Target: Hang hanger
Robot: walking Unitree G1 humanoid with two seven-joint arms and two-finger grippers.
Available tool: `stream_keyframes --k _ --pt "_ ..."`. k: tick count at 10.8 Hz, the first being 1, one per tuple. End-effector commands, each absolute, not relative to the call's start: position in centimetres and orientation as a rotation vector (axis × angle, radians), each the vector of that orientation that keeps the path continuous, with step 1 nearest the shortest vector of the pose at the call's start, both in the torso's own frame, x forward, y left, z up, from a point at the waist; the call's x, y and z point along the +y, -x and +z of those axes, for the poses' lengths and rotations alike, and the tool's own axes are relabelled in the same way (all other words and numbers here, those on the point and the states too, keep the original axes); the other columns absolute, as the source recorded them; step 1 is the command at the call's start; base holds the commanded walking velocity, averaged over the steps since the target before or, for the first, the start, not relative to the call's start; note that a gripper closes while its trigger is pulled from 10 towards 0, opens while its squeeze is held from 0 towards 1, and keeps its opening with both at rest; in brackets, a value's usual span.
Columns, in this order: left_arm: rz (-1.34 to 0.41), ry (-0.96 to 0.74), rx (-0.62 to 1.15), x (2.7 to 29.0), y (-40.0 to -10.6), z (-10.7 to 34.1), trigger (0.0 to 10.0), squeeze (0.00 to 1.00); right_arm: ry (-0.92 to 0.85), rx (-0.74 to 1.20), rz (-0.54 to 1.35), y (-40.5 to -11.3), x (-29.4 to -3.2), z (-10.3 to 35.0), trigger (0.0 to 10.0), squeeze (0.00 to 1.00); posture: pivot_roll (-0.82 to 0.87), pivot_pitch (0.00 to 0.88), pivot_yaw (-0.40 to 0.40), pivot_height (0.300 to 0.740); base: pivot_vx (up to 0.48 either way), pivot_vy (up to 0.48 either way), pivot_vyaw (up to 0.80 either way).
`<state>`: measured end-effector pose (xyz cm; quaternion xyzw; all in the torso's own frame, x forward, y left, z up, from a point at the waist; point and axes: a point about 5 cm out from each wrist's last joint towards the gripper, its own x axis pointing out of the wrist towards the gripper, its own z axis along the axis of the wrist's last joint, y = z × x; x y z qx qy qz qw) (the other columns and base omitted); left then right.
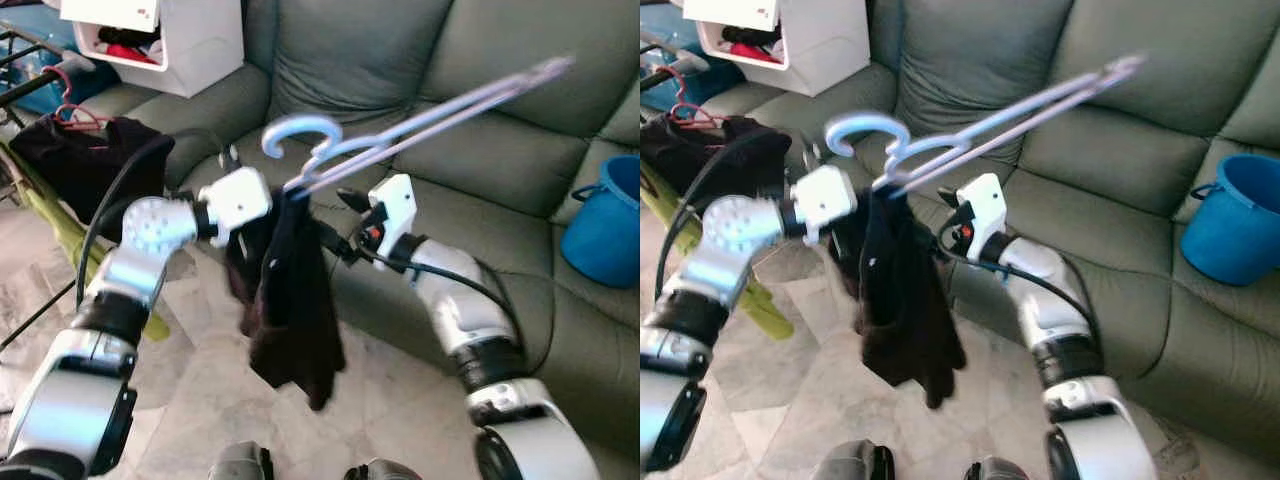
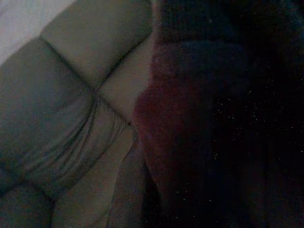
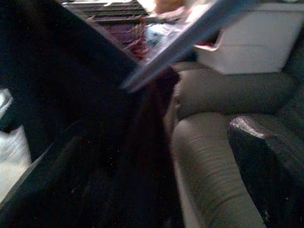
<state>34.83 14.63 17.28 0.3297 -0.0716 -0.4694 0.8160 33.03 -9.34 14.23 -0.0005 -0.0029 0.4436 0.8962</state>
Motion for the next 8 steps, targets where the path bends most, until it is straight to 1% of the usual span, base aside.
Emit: stream_keyframes --k 1,3,4,6,7,8 --pt "-0.972 -0.717 -0.211 14.3 -35.1 18.4 1.4 0.00 0.028 0.020 0.957 -32.5 -9.3 13.8 10.0 0.00 -0.07 0.000 -0.024 0.740 0.000 0.000 0.00" --pt "-0.952 -0.700 -0.250 13.8 -35.3 19.2 1.5 0.00 0.044 0.092 0.918 -32.5 -9.6 12.3 10.0 0.00 -0.07 0.000 -0.025 0.740 0.000 0.000 0.00" --pt "-0.942 -0.668 -0.273 13.5 -35.4 19.9 1.7 0.00 0.056 0.132 0.883 -32.8 -9.6 11.5 10.0 0.00 -0.07 0.000 -0.027 0.740 0.000 0.000 0.00" --pt "-0.952 -0.573 -0.339 12.8 -35.0 22.2 1.7 0.00 0.061 0.178 0.788 -33.6 -9.6 10.4 10.0 0.00 -0.06 0.000 -0.032 0.740 0.000 0.000 0.00" --pt "-0.962 -0.505 -0.384 12.3 -34.6 23.8 2.2 0.00 0.035 0.201 0.756 -33.8 -9.6 10.0 10.0 0.00 -0.05 0.000 -0.037 0.740 0.000 0.000 0.00" --pt "-0.959 -0.484 -0.406 12.1 -34.4 24.5 2.3 0.00 0.024 0.225 0.743 -33.9 -9.7 9.7 10.0 0.00 -0.05 0.000 -0.037 0.740 0.000 0.000 0.00"
